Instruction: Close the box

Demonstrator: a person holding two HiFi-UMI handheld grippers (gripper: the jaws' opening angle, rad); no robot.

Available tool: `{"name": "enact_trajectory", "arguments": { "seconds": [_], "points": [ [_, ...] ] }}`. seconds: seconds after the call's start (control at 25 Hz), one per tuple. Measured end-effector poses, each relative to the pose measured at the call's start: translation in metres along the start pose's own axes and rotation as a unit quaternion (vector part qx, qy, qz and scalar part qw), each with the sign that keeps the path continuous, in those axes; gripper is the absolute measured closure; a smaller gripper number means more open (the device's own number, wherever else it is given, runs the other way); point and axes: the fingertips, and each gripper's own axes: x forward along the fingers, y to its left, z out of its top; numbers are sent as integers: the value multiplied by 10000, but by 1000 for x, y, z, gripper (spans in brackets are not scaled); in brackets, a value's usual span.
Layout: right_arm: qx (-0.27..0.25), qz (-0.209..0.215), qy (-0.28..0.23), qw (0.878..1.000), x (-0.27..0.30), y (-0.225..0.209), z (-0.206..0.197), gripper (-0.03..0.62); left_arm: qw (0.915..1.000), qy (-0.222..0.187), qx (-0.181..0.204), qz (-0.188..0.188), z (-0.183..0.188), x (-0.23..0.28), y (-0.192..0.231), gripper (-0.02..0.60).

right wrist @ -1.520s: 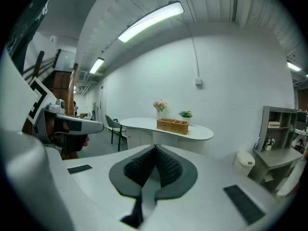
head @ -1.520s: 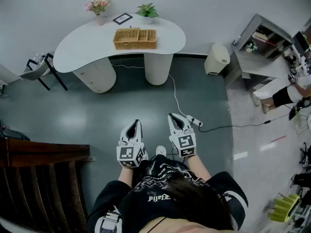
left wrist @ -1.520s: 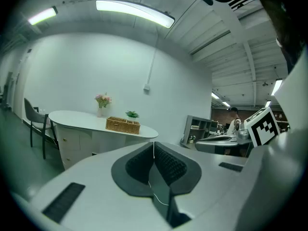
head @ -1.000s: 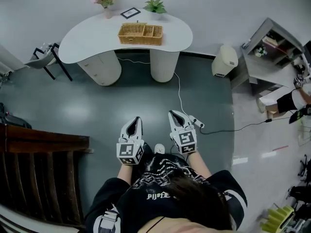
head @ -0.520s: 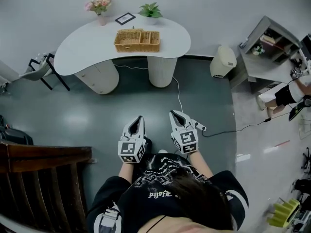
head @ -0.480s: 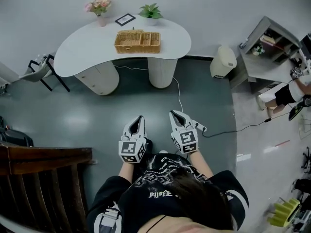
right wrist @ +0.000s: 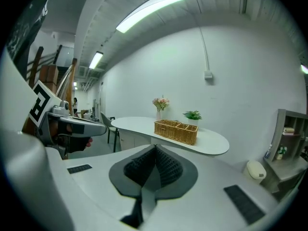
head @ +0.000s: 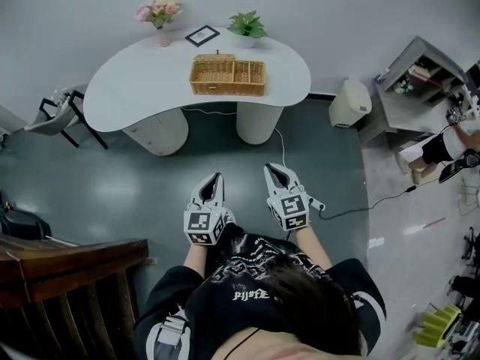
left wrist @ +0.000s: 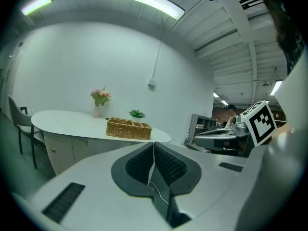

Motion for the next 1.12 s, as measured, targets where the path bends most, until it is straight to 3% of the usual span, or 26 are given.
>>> {"name": "enact_trajectory", "arguments": {
  "seconds": [0.32, 0.76, 1.12],
  "points": [
    [98, -189, 13, 9998, 55, 20, 17, 569, 9991, 19, 130, -410, 19, 27, 52, 557],
    [234, -478, 190, 9984, 70, 15, 13, 569, 9974, 48, -125, -713, 20, 45, 70, 557],
    [183, -265, 308, 9990, 108, -9, 9, 569, 9988, 229, -124, -419, 15, 77, 86, 557]
  ]
}}
